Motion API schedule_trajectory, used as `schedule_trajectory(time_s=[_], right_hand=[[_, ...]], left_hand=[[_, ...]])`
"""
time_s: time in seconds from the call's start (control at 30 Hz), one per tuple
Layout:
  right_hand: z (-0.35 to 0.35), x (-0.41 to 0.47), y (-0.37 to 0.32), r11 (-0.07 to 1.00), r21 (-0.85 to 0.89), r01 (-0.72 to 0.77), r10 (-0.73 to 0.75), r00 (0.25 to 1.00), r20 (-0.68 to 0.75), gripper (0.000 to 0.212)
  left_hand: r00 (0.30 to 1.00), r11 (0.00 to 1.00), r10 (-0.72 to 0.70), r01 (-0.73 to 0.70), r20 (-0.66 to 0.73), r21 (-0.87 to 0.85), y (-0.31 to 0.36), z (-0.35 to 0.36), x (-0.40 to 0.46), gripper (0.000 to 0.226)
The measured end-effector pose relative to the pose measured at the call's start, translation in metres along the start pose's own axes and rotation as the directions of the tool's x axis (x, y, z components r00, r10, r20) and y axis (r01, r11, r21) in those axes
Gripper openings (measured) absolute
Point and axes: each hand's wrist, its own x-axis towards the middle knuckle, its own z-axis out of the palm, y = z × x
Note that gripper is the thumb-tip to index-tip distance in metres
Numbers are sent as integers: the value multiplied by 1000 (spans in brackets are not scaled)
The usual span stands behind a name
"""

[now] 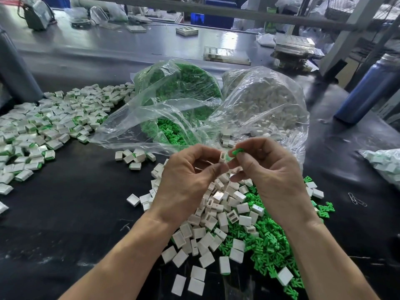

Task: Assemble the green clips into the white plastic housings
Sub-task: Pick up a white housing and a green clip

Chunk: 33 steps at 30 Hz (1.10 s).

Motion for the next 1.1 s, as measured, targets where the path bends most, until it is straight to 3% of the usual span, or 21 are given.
schedule_trajectory(time_s=[0.27,0.77,1.1], right_hand=[[0,-2,-1,982,-182,42,-34,998,48,27],[2,-5,-3,937,-347,41,-22,998,60,17],[-3,-3,1,901,-434,28,2,998,70,14]], left_hand=[[997,987,68,-62,-35,145,1,1,-3,19],[981,891,181,-132,-74,435,2,1,-7,21],[979,851,198,-149,-45,504,6,3,-9,20]])
